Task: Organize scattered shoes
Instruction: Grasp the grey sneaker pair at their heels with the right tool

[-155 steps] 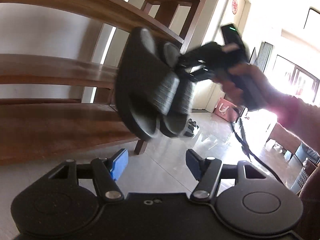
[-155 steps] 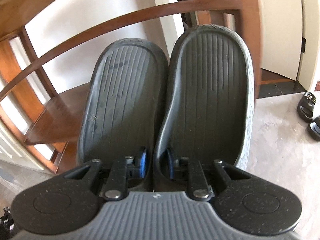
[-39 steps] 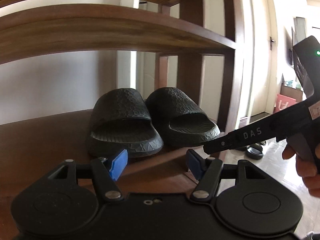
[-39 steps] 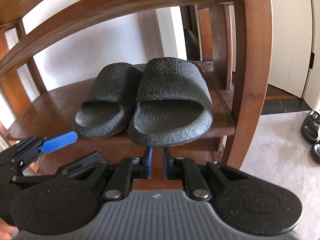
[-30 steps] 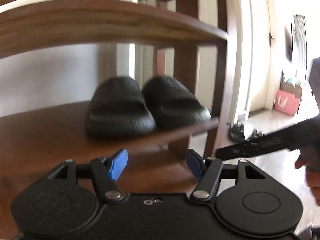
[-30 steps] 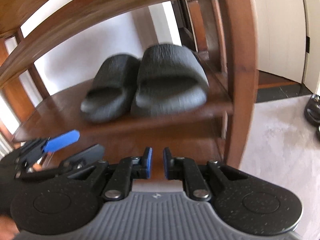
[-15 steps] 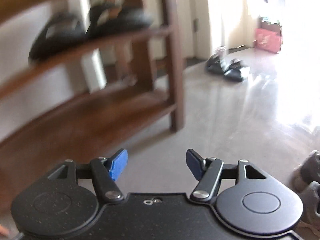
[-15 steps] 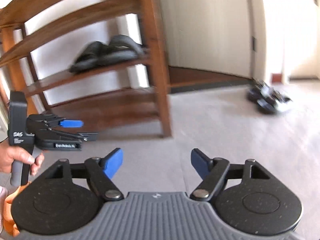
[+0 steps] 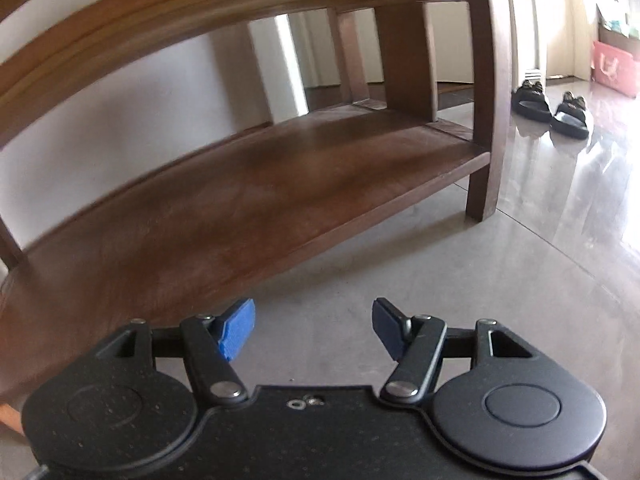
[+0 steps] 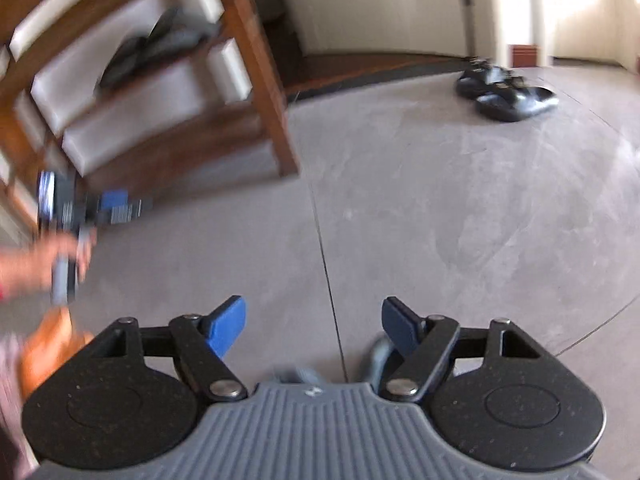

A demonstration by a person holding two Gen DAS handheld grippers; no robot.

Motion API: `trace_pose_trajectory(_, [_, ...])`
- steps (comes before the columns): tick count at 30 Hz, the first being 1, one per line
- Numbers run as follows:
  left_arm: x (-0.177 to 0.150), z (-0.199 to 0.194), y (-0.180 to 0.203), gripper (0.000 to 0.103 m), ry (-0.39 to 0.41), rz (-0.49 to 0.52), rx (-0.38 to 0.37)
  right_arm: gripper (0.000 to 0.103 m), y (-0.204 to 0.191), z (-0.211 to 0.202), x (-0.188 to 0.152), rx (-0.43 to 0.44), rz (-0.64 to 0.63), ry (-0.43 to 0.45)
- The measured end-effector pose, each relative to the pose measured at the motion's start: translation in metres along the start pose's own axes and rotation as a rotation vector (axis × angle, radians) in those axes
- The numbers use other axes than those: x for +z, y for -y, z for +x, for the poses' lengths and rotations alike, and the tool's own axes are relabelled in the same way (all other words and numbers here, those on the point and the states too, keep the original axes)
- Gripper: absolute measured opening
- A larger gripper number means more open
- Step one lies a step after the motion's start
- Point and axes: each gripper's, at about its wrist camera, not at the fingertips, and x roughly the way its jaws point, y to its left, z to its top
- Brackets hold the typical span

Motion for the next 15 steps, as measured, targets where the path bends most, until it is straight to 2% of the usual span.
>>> trace_pose_trajectory(3, [-0.001, -0.006, 0.013, 0.065, 0.027, 0.010, -0.046, 0.076, -0.006, 0.012, -0.016, -0.036, -0.110, -0.109])
trace_pose_trajectory(6, [-0.001, -0.019, 0.038, 0.065, 0.040, 0.038, -0.144, 0.075, -0.005, 0.034, -0.033, -0.062, -0.145, -0.204])
trace_pose_trajectory(9, [-0.003, -0.043, 0.063, 0.065, 0.065, 0.101, -0.257, 0.062, -0.005, 0.062, -0.040, -0.071, -0.145, -0.264])
trace_pose_trajectory(10, [-0.003, -0.052, 0.070, 0.065, 0.079, 0.127, -0.293, 0.051, -0.005, 0.068, -0.041, -0.083, -0.145, -0.275])
trace_pose_trajectory(12, [-0.004, -0.064, 0.079, 0.065, 0.108, 0.175, -0.345, 0.050, -0.004, 0.092, -0.045, -0.112, -0.139, -0.312])
trace_pose_trajectory(15, [-0.007, -0.077, 0.085, 0.065, 0.127, 0.206, -0.391, 0.045, -0.005, 0.101, -0.045, -0.123, -0.136, -0.259])
